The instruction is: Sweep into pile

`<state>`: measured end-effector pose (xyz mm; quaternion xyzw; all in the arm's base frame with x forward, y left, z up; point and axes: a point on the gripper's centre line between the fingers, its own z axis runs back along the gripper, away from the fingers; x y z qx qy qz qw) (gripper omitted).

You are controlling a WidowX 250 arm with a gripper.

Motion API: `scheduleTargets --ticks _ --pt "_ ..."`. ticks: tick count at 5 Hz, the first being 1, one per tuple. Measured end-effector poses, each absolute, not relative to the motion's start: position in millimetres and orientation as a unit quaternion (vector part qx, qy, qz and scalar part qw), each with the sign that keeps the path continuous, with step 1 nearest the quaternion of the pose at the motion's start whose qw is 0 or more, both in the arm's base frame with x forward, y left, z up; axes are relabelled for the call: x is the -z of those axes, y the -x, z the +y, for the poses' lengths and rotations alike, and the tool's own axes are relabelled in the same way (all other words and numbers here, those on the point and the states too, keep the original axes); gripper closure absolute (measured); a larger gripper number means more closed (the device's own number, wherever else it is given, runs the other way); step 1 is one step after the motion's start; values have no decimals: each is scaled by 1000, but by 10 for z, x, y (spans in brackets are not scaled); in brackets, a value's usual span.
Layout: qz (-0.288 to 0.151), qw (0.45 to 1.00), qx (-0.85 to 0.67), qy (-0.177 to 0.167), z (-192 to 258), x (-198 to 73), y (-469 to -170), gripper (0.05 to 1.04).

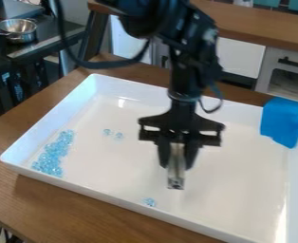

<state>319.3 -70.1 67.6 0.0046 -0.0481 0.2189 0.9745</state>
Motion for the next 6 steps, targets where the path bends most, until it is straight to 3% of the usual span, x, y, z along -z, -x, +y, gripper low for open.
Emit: scheduleTargets --ticks 3,6 --pt "-59 978 -196 -49 -609 -460 -3160 700" --pt "-56 983 -165 -62 -548 -336 -2927 700"
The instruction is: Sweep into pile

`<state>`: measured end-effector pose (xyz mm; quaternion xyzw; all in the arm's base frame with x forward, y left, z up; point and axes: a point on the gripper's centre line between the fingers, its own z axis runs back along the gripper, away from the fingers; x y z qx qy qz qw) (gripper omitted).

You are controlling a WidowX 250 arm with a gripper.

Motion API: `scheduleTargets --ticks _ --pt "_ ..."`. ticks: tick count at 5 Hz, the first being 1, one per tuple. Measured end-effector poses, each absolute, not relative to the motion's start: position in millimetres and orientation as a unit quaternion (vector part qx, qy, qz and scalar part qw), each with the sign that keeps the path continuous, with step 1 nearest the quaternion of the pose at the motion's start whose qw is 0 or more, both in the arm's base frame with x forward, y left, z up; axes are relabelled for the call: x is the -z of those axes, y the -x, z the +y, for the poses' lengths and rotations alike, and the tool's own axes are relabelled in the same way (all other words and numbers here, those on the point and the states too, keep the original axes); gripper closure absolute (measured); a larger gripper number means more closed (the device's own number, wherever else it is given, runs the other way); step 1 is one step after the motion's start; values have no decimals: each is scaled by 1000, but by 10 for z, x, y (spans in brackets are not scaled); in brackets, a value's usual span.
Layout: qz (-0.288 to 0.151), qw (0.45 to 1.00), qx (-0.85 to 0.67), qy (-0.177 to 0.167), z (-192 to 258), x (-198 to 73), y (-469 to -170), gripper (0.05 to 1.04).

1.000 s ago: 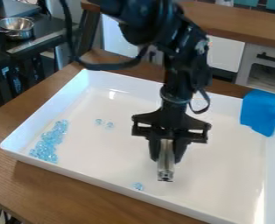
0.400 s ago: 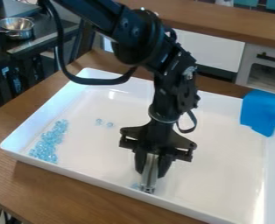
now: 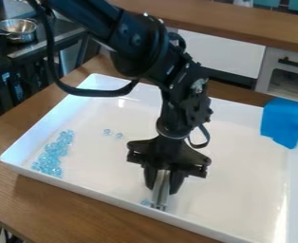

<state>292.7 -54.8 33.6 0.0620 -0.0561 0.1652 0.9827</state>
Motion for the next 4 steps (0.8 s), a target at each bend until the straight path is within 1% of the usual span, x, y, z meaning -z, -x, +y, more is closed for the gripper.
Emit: scheduleTargets --ticks 1,2,3,4 --pt "-61 983 -162 -70 -432 -330 -2907 700" --pt "-53 982 -161 -80 -202 -334 -2904 700" --pt "-51 981 -162 -96 19 -342 -2873 700" --pt "-53 979 -151 -124 124 -342 -2874 701"
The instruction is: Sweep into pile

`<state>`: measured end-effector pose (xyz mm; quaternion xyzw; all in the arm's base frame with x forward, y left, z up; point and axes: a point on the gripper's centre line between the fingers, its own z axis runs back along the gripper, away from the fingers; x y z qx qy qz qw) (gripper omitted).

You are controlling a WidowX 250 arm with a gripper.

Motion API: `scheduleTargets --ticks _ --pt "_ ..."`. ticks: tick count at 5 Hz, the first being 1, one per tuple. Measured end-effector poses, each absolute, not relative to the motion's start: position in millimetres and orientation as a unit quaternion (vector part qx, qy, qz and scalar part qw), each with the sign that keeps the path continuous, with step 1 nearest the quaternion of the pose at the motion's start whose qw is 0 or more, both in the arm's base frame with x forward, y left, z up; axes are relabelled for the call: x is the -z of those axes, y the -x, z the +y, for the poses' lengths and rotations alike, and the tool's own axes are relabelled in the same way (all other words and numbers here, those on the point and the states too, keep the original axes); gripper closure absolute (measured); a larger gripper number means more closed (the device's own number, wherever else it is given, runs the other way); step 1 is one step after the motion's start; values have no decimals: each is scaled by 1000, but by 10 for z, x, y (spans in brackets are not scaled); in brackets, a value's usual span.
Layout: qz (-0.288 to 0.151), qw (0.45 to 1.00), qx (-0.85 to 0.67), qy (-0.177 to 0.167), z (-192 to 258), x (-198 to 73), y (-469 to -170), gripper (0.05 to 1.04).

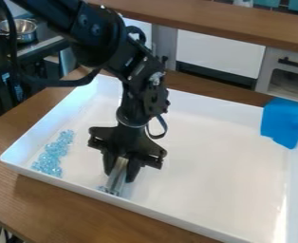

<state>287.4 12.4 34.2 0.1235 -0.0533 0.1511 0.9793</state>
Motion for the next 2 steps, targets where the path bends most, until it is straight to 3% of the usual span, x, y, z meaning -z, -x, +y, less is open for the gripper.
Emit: scheduleTargets --ticks 2 --pt "-44 976 -127 -172 444 -344 -2715 701"
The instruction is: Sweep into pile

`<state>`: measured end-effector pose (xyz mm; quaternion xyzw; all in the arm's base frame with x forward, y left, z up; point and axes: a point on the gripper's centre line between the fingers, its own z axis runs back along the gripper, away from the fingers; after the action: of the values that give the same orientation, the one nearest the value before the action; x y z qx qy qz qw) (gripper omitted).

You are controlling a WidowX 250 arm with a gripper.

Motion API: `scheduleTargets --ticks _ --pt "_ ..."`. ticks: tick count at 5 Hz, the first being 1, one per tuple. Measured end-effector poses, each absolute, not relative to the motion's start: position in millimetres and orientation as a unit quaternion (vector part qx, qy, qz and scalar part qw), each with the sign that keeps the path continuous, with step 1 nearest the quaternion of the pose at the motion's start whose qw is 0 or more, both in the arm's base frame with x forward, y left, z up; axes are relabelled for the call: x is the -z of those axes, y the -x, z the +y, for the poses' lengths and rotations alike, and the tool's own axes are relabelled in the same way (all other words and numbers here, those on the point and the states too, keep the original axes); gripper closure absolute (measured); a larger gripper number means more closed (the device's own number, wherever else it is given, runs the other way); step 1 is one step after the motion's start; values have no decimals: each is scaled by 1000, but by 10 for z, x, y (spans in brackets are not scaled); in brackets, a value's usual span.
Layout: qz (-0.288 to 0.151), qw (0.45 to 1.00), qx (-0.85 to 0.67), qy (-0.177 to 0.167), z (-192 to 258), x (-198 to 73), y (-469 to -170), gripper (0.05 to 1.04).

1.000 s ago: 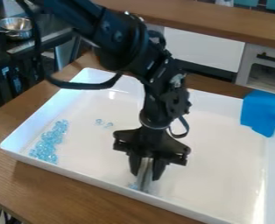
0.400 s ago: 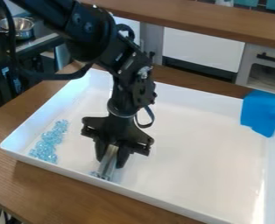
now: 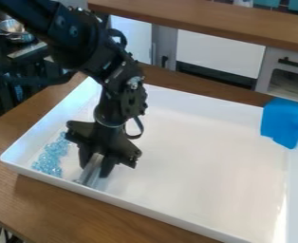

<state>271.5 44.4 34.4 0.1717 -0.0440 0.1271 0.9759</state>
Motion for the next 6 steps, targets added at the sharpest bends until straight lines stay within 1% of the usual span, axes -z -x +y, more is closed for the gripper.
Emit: scheduleTargets --ticks 2,3,4,5,6 --pt "-22 967 -110 -228 735 -352 -2646 701" --pt "-20 965 -110 -236 771 -360 -2630 701" --pt "-14 972 -127 -196 659 -460 -2634 701" --pt "-66 978 -145 -137 416 -778 -2885 701" --pt "-77 968 -211 -112 264 -1067 -3123 701"
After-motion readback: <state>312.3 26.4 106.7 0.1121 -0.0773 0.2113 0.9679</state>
